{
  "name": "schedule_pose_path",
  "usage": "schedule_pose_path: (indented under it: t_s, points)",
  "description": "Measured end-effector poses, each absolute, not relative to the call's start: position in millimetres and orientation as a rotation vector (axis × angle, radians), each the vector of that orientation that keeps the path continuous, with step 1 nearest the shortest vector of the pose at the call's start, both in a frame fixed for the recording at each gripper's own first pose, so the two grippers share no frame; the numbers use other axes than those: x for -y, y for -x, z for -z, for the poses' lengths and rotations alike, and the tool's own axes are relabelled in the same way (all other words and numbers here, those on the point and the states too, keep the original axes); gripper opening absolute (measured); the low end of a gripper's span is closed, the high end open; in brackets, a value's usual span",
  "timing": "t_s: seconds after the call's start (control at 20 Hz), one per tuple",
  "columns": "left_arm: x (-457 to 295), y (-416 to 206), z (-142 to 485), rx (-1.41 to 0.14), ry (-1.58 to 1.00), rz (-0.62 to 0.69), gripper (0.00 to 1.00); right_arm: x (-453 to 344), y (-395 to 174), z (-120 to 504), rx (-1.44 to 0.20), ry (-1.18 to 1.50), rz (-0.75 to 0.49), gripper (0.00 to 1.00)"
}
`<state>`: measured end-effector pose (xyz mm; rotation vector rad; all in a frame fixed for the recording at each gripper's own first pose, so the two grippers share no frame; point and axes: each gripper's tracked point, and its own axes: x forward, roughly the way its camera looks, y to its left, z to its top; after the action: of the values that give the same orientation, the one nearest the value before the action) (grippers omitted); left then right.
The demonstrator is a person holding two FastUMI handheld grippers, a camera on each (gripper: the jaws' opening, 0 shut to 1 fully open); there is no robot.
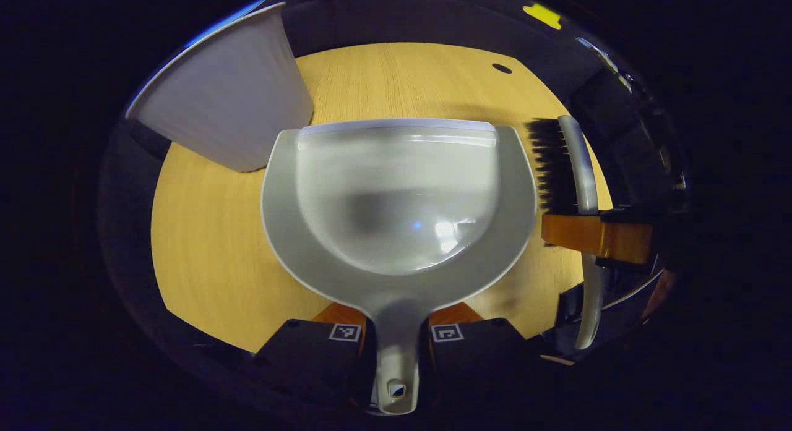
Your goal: Pick up the small broom and dustpan from the desktop, sweep the trash into the dustpan with the broom, and then empty the trash into the garbage bin.
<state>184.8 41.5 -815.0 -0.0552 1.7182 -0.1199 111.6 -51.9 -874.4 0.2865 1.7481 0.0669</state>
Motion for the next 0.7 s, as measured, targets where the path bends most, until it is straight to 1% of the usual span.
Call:
schedule_pose_path:
  t_s: [0.1, 0.2, 0.35, 0.4, 0.6, 0.65, 0.7]
  points:
    - [-45.3, -180.9, 816.6, -1.744, 0.074, 0.100, 0.25, 53.5, -107.6, 890.3, -1.779, -0.243, -0.048, 0.31]
    - [-41.3, -172.8, 809.8, -1.780, 0.080, 0.091, 0.25, 54.3, -107.5, 904.2, -1.802, -0.205, -0.056, 0.31]
    - [-42.5, -174.4, 808.8, -1.805, 0.082, 0.066, 0.25, 52.5, -107.9, 909.3, -1.839, -0.175, -0.026, 0.31]
    - [-44.5, -177.4, 810.5, -1.802, 0.060, 0.059, 0.24, 52.4, -107.5, 912.4, -1.849, -0.164, -0.015, 0.31]
    - [-43.2, -181.3, 807.8, -1.819, 0.012, 0.067, 0.25, 47.2, -107.3, 911.9, -1.909, -0.130, -0.023, 0.32]
    - [-42.7, -182.5, 808.7, -1.827, 0.009, 0.064, 0.26, 48.0, -111.3, 911.5, -1.910, -0.116, -0.022, 0.26]
    - [-42.0, -181.9, 810.7, -1.836, 0.011, 0.060, 0.25, 49.1, -113.7, 910.0, -1.923, -0.102, -0.021, 0.31]
